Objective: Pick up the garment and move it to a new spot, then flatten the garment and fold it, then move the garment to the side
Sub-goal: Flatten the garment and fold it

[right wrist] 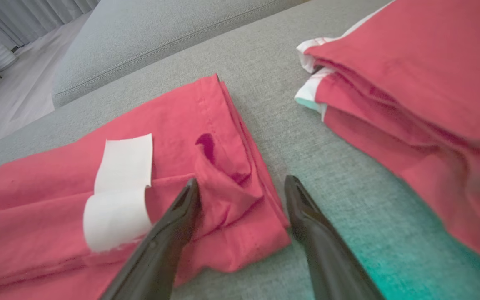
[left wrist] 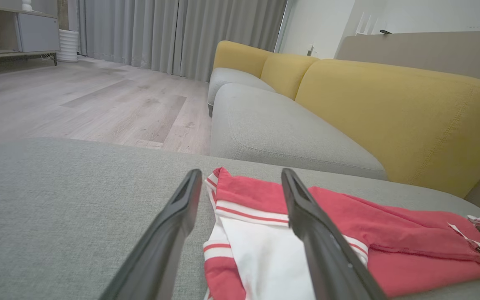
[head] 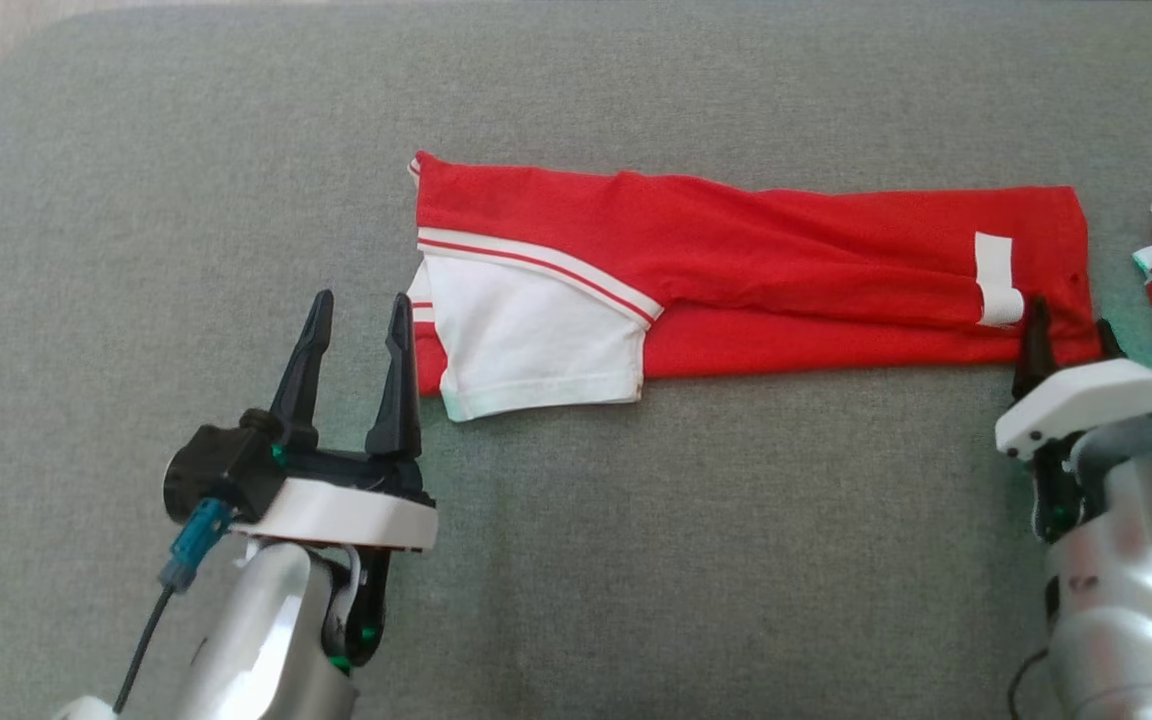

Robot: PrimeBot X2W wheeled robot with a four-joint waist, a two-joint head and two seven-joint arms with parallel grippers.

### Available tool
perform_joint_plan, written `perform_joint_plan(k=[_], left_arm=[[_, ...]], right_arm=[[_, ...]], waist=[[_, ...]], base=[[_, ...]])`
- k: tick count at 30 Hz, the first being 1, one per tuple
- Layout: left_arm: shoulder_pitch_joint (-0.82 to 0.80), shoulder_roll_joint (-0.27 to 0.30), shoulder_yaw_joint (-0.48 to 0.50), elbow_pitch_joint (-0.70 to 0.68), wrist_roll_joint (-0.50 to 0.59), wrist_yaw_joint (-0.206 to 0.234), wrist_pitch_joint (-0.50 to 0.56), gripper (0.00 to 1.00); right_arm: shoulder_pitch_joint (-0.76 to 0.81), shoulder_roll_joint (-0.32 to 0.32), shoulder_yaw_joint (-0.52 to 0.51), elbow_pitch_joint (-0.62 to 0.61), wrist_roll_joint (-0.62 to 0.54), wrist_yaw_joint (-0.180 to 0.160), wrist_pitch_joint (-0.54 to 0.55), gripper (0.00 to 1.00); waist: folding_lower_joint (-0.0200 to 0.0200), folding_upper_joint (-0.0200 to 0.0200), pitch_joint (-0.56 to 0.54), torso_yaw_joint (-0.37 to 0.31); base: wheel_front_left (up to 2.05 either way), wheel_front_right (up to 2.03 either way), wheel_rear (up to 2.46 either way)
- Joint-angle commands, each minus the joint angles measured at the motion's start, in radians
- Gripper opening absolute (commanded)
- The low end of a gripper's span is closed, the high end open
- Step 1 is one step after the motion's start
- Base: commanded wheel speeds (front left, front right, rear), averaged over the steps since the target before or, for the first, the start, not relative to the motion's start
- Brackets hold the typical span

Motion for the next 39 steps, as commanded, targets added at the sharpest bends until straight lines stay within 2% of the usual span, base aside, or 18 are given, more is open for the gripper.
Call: perform_joint_plan(k=[1, 4, 5, 6, 12, 17, 23, 26, 39], left_arm=[[-0.037, 0.004, 0.034, -0.027, 0.014, 0.0, -0.006, 1.0], [-0.041, 0.0, 0.041, -0.025, 0.018, -0.001, -0.006, 1.0], [-0.043, -0.001, 0.044, -0.024, 0.02, -0.001, -0.006, 1.0], [-0.044, -0.001, 0.047, -0.023, 0.022, -0.001, -0.006, 1.0], [-0.038, -0.004, 0.072, -0.014, 0.033, 0.001, -0.006, 1.0], [-0.034, -0.006, 0.077, -0.005, 0.03, -0.001, -0.006, 1.0], [-0.025, -0.008, 0.084, -0.006, 0.029, 0.0, -0.006, 1.0], [-0.021, -0.008, 0.087, -0.008, 0.027, 0.0, -0.006, 1.0], [-0.006, -0.009, 0.085, -0.027, 0.023, 0.004, -0.006, 1.0]], right_arm=[[-0.044, -0.003, 0.017, 0.006, -0.006, -0.001, 0.01, 1.0], [-0.072, -0.003, 0.019, 0.073, 0.004, -0.001, 0.006, 0.98], [-0.08, -0.003, 0.023, 0.088, 0.004, -0.001, -0.003, 0.44], [-0.088, -0.003, 0.029, 0.097, 0.002, -0.001, -0.018, 0.0], [-0.107, -0.011, 0.042, 0.06, -0.068, -0.001, -0.104, 0.0], [-0.071, -0.098, 0.064, -0.024, -0.119, -0.001, -0.107, 0.0], [-0.019, -0.176, 0.06, -0.117, -0.108, -0.001, -0.049, 0.0], [-0.009, -0.17, 0.068, -0.145, -0.091, -0.001, -0.035, 0.0], [0.037, -0.036, 0.241, -0.335, 0.037, -0.001, 0.03, 0.0]], waist=[[-0.0002, 0.0, 0.004, 0.003], [-0.0002, 0.0, 0.007, 0.002], [-0.0002, 0.0, 0.007, 0.0], [-0.0002, 0.0, 0.007, -0.003], [-0.0002, 0.0, -0.016, -0.038], [-0.0002, 0.0, -0.045, -0.054], [-0.0002, 0.0, -0.084, -0.061], [-0.0002, 0.0, -0.098, -0.062], [-0.0002, 0.0, -0.183, -0.019]], base=[[0.0, 0.0, 0.0], [0.0, 0.0, 0.0], [0.0, 0.0, 0.0], [0.0, 0.0, 0.0], [0.0, 0.0, 0.0], [0.0, 0.0, 0.0], [0.0, 0.0, 0.0], [0.0, 0.0, 0.0], [0.0, 0.0, 0.0]])
